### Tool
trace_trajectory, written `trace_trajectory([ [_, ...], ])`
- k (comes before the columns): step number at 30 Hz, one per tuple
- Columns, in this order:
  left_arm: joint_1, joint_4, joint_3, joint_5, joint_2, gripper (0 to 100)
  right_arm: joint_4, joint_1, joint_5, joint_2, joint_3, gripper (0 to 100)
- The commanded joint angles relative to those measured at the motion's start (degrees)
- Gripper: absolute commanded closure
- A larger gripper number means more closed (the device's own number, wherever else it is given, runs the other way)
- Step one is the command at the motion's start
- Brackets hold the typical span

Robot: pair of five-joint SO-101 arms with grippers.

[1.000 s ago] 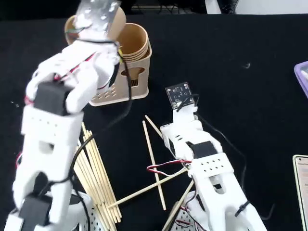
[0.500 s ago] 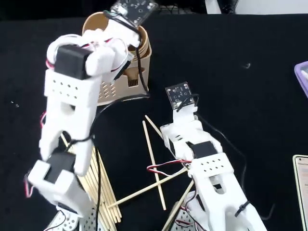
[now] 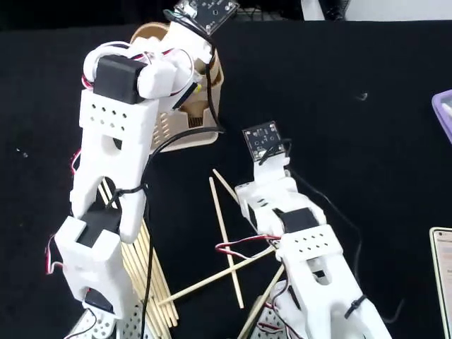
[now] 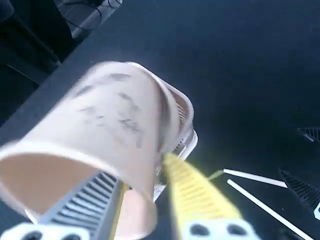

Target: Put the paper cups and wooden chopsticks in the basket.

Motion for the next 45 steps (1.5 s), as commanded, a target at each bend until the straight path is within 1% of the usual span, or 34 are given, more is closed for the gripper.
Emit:
trace_trajectory([
  [1, -0.22, 0.26, -4.62, -0.18, -0.26, 81, -1.23, 1.14, 0.35, -1.98, -0.13, 75.8],
  [4, -0.22, 0.18, -6.20, -0.18, 0.18, 81, -1.23, 1.14, 0.35, -1.98, -0.04, 75.8],
  [6, -0.31, -1.23, -6.37, 1.41, 0.26, 81, -1.23, 1.14, 0.35, -1.98, -0.04, 75.8],
  [10, -2.15, -8.79, -6.37, 10.90, 0.35, 81, -1.23, 1.14, 0.35, -1.98, -0.04, 75.8],
  [13, -2.24, -13.80, -6.20, 18.81, 0.35, 81, -1.23, 1.14, 0.44, -2.07, -0.04, 75.8],
  [15, -2.07, -17.41, -4.62, 22.59, 0.35, 81, -1.23, 1.14, 0.44, -2.07, -0.04, 75.8],
  [19, -2.15, -25.23, 1.01, 25.76, 0.35, 81, -1.23, 1.14, 0.35, -2.07, 0.04, 75.8],
  [23, -1.71, -28.22, 4.44, 25.85, 0.26, 81, -1.23, 1.14, 0.44, -1.89, 0.13, 75.8],
  [28, -1.80, -27.08, 2.95, 25.49, -0.35, 81, -1.23, 1.14, 0.53, -1.98, 0.13, 75.8],
  [33, -4.09, -18.90, 2.86, 25.49, 0.26, 81, -1.23, 1.14, 0.53, -1.98, -0.04, 75.8],
  [37, -4.62, -15.21, 5.41, 25.41, -0.44, 81, -1.23, 1.14, 0.44, -1.98, 0.04, 75.8],
  [40, -5.14, -11.87, 0.57, 25.14, -3.08, 81, -0.88, 1.14, 0.44, -2.15, 0.04, 75.8],
  [43, -5.49, -5.36, -4.09, 20.40, -5.98, 81, -0.53, 1.05, 0.62, -2.15, -0.04, 75.8],
  [45, -6.11, -0.18, -5.76, 17.14, -7.56, 81, 1.93, 0.62, 0.70, -2.15, -0.48, 75.6],
])
